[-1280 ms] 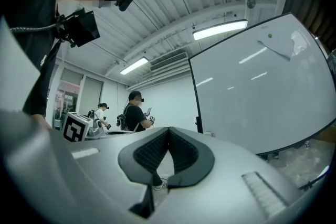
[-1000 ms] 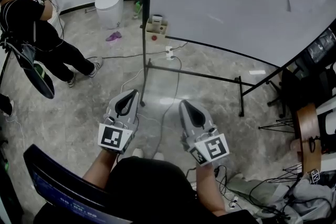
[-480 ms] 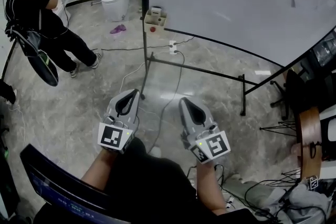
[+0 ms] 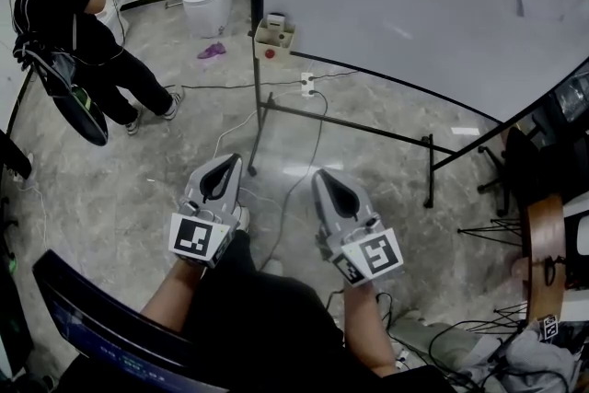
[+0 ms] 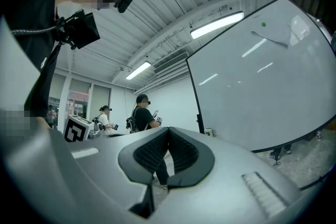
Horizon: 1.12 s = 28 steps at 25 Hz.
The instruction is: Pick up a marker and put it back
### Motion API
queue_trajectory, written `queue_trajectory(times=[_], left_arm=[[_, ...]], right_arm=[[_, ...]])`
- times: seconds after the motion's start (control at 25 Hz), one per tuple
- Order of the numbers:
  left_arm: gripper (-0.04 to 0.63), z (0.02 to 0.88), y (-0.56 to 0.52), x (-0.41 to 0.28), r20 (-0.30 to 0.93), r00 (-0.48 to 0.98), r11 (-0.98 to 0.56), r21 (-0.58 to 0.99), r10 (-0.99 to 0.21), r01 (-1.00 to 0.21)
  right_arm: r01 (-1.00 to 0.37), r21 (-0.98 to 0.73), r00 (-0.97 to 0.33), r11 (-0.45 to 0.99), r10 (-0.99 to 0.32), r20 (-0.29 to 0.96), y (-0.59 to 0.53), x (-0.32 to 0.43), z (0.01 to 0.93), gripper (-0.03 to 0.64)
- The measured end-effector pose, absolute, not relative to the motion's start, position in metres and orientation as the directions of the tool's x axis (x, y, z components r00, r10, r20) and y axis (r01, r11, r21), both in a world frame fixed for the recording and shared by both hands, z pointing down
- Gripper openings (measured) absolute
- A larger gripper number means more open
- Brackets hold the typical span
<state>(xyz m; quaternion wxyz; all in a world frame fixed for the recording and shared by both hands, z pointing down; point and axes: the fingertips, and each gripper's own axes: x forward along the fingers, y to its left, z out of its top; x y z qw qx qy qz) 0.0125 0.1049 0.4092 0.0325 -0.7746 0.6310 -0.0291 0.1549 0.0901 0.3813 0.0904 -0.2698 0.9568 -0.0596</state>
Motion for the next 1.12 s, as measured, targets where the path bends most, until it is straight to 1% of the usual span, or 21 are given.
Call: queue_trajectory(times=[0.12,0.36,0.92,1.12], left_arm=[[0.004,0.413,0.096,0.007,0.034,0.2,-0.203,-0.098,-0.979,-0.974],[0.003,0.411,0.058,-0.01,0.003,0.235,-0.234,-0.086,-0.972,-0.968],[0.003,0.402,-0.045,-0.089,-0.001,0.319,-0.318,-0.066,-0.948,-0.946],[0.004,0.398,-0.069,-0.116,-0.005,0.347,-0.346,-0.06,-0.938,-0.936]], right_arm=[[-0.509,-0.162,-0.837,0.846,-0.53,-0.135,0.082,0.15,0.383,0.009],[-0.527,-0.156,-0.83,0.835,-0.546,-0.119,0.046,0.128,0.384,0.009],[-0.591,-0.138,-0.789,0.795,-0.605,-0.103,-0.044,0.044,0.37,0.009],[-0.624,-0.119,-0.77,0.773,-0.633,-0.08,-0.067,0.015,0.369,0.009]])
